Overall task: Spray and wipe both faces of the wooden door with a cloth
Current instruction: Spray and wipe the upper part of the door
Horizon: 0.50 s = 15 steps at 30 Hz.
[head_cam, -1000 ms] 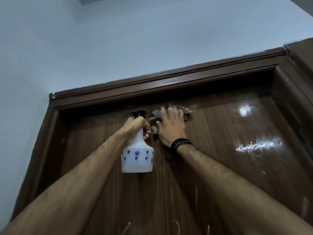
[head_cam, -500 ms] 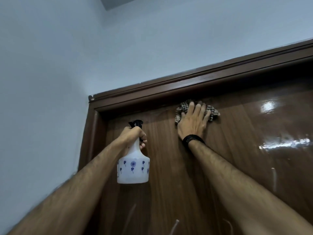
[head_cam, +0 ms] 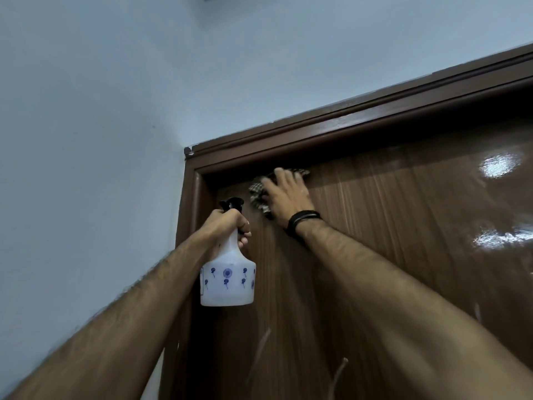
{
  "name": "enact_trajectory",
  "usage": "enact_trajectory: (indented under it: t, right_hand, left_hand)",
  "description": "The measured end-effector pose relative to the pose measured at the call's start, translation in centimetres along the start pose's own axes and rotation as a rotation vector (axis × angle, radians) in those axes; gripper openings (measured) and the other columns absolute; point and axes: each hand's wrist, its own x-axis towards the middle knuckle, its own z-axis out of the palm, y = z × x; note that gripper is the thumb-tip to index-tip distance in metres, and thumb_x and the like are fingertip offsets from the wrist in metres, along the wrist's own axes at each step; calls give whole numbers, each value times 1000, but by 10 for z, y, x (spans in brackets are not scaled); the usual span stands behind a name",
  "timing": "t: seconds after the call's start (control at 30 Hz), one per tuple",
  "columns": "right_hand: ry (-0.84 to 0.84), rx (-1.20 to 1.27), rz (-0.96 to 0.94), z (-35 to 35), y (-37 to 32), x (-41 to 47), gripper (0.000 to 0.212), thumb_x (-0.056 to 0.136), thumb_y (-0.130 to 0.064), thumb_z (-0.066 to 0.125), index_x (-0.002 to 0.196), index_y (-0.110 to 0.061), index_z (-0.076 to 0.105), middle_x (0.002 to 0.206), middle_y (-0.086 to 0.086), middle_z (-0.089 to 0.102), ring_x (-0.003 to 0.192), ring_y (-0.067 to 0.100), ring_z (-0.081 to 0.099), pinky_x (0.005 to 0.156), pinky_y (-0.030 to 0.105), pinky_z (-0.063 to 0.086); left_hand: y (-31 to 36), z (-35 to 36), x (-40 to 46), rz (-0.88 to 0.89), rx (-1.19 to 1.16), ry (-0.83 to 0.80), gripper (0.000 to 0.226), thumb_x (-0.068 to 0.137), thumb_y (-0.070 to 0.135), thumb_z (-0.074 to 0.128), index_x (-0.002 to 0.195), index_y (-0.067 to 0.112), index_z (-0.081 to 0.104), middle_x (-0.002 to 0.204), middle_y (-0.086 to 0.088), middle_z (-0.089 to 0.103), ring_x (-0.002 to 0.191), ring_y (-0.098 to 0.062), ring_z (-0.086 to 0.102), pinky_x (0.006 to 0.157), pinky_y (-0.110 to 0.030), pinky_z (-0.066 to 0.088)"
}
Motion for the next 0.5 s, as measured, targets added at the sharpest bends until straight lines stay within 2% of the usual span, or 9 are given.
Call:
enact_trajectory:
  t: [0.17,0.27,0.33,0.4,0.5]
  right_hand:
    - [239,-105,255,-6,45,-31,39,88,-27,65,125,-19,58,119,14,52,107,34,49,101,50,36]
    - [261,-197,382,-6,30,-28,37,83,-26,67,118,-17,58,113,12,51,102,31,49,98,52,36]
    - [274,-207,431,-5,9,-20,26,82,-25,66,106,-16,58,107,10,50,97,29,48,90,47,38]
    - [259,-165,366,-1,-15,-12,18,83,-24,59,100,-17,58,104,9,51,95,29,48,83,45,38]
    - [149,-108,114,14,-56,2,24,86,-21,47,106,-18,60,107,7,53,99,29,50,81,43,40]
  left_hand:
    - [-13,-7,2,-39,2,-27,15,86,-2,58,101,-3,62,83,-16,62,49,-15,57,45,-25,49]
    - [-12,-17,0,-40,2,-25,14,86,-3,57,99,-3,61,83,-17,62,50,-15,57,45,-25,49]
    - [-9,-27,0,-38,2,-10,11,85,-3,57,95,-2,60,81,-17,62,48,-16,56,44,-25,48]
    - [-8,-38,-1,-35,8,15,10,84,-3,57,93,-1,60,79,-17,61,47,-17,55,44,-24,47]
    - [-11,-52,-6,-40,28,43,9,84,-4,55,92,-1,59,79,-17,60,47,-17,53,44,-24,46]
